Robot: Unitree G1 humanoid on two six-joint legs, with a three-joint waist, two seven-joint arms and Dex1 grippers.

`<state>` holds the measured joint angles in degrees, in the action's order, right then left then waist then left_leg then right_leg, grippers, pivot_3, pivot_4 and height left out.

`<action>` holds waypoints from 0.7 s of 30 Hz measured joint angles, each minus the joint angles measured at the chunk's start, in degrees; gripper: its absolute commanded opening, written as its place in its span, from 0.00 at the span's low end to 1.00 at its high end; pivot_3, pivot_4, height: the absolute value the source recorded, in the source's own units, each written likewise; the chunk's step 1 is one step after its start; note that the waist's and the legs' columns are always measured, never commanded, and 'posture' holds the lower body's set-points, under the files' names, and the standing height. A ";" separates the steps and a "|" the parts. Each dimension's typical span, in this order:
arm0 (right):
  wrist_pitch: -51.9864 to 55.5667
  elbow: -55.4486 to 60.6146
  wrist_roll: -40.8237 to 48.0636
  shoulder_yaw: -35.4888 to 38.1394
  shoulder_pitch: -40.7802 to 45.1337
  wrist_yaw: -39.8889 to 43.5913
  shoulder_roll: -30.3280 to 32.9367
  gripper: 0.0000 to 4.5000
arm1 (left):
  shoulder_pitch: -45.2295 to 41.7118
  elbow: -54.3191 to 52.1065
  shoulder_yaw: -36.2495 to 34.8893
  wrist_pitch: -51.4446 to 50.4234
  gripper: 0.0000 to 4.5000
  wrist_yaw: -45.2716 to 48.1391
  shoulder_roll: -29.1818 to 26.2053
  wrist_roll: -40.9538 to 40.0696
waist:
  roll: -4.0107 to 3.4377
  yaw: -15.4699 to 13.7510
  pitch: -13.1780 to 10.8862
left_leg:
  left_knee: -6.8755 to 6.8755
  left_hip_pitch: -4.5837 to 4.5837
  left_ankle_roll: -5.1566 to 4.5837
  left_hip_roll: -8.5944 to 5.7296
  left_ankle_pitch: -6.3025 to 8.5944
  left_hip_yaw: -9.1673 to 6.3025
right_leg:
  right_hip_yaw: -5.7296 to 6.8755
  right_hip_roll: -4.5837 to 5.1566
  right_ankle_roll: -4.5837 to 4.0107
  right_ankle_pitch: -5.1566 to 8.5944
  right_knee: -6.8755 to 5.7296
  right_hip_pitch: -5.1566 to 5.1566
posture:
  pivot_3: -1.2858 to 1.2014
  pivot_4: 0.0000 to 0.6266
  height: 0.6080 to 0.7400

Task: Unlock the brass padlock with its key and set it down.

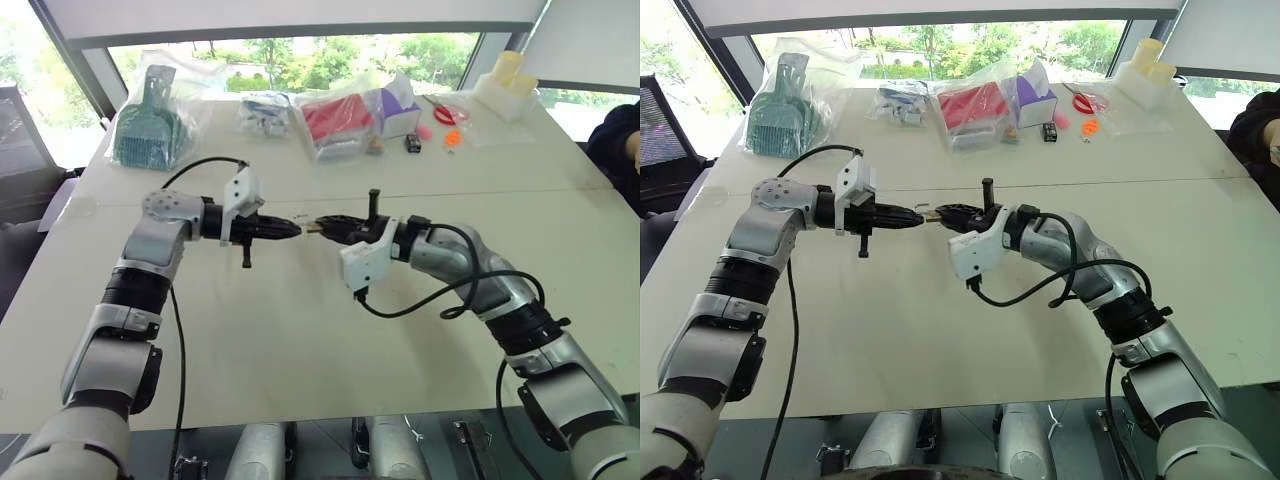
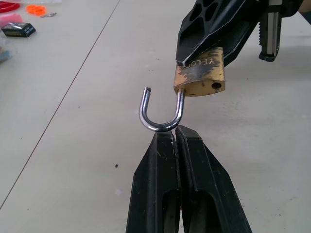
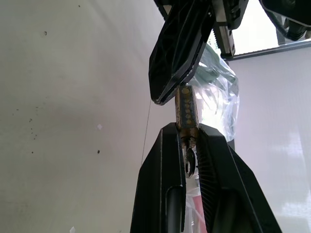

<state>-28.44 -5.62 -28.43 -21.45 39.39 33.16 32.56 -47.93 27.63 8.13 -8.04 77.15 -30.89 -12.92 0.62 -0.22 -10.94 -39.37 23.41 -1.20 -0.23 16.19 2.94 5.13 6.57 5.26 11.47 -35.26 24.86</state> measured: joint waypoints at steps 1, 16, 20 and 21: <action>0.01 0.00 0.00 0.00 -0.02 0.01 0.02 0.00 | 0.05 0.00 0.00 0.00 0.01 -0.08 -0.04 0.00 | 0.00 0.00 0.00 | 0.00 0.00 0.00 0.00 0.00 0.00 | 0.00 0.00 0.00 0.00 0.00 0.00 | 0.52 0.24 1.00; -4.06 -11.76 -2.10 -0.86 -3.85 -2.13 2.04 0.00 | 4.40 -4.48 -0.65 -3.08 0.01 -2.45 -3.02 -0.23 | 0.00 0.10 0.00 | 0.00 -0.01 -0.06 0.00 0.03 0.00 | 0.00 0.00 0.00 0.00 0.00 0.00 | 0.52 0.24 1.00; -5.29 -14.37 -4.09 -2.26 -3.83 -2.62 2.19 0.00 | 5.25 -7.15 -1.01 -4.39 0.01 -3.88 -2.90 -0.30 | 0.00 0.17 0.00 | 0.00 -0.01 -0.03 0.01 0.02 0.00 | -0.01 0.00 0.00 0.00 0.00 0.00 | 0.52 0.24 1.00; -5.31 -14.82 -4.35 -2.67 -3.84 -2.61 2.18 0.00 | 5.58 -7.75 -1.01 -4.58 0.01 -4.13 -2.77 -0.32 | 0.00 0.20 0.00 | 0.00 -0.01 -0.03 0.01 0.02 0.00 | -0.01 0.00 0.00 0.00 0.00 0.00 | 0.52 0.24 1.00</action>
<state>-33.76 -20.44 -32.78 -24.11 35.55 30.54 34.75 -42.35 19.87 7.12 -12.62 73.02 -33.66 -13.23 0.62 -0.03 -10.94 -39.37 23.40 -1.23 -0.23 16.21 2.93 5.12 6.57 5.26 11.47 -35.27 24.86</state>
